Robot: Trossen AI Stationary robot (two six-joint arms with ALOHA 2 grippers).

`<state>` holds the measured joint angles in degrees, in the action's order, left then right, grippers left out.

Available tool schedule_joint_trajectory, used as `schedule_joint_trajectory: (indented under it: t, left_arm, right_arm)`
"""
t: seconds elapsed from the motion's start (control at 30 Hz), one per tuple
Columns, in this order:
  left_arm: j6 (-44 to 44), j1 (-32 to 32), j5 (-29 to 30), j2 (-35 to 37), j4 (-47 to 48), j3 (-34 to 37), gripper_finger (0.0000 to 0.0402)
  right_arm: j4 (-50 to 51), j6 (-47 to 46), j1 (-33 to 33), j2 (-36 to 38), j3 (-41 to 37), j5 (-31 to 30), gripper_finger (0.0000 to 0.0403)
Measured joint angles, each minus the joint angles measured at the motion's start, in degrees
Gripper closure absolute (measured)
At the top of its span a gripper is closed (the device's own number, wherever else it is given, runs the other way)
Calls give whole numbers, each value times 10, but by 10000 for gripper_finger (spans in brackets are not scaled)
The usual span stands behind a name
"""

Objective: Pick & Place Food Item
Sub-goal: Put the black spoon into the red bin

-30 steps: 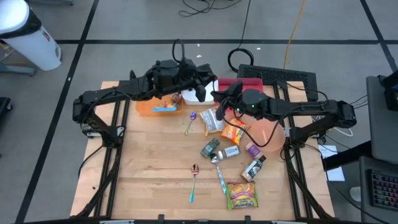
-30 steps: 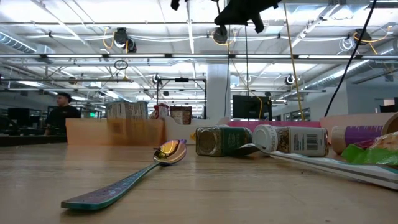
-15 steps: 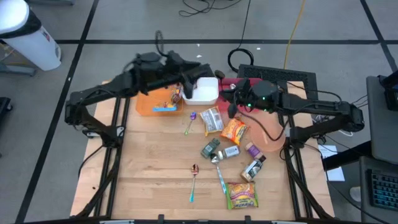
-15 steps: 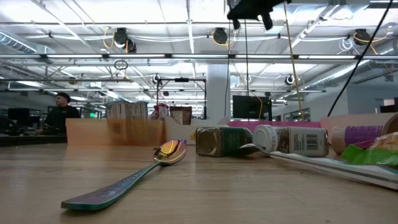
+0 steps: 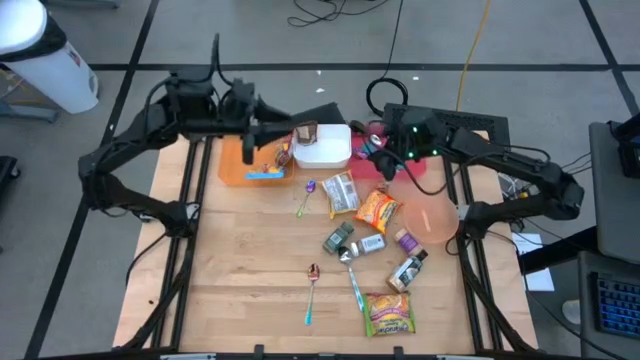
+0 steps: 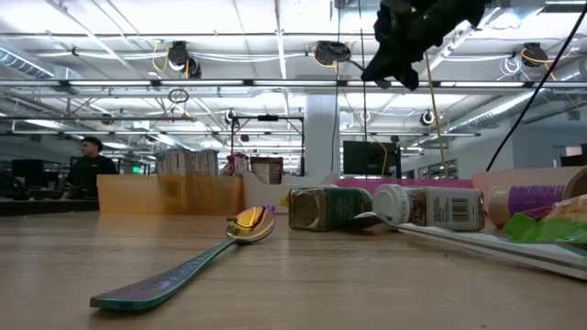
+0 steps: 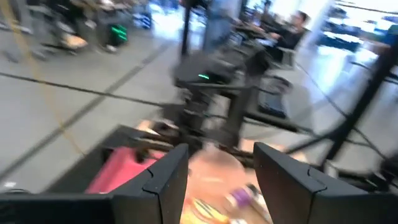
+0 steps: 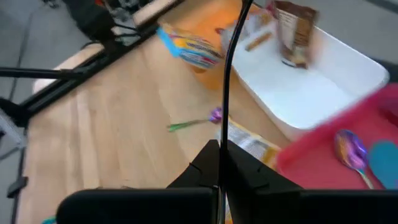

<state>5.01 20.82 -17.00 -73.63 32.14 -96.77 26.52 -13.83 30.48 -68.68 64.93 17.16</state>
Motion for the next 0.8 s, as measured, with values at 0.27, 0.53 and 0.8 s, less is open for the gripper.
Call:
schedule_joint_trajectory:
  t: [0.27,0.53,0.8]
  left_arm:
    - [-23,-15,-97,-14,56,23,213]
    - [-7,-21,-149,-14,38,97,213]
    - [32,-35,-145,-14,-38,172,213]
  right_arm:
    - [48,29,73,-69,0,24,402]
    - [50,51,105,-161,0,21,403]
    - [65,117,145,-203,1,-11,403]
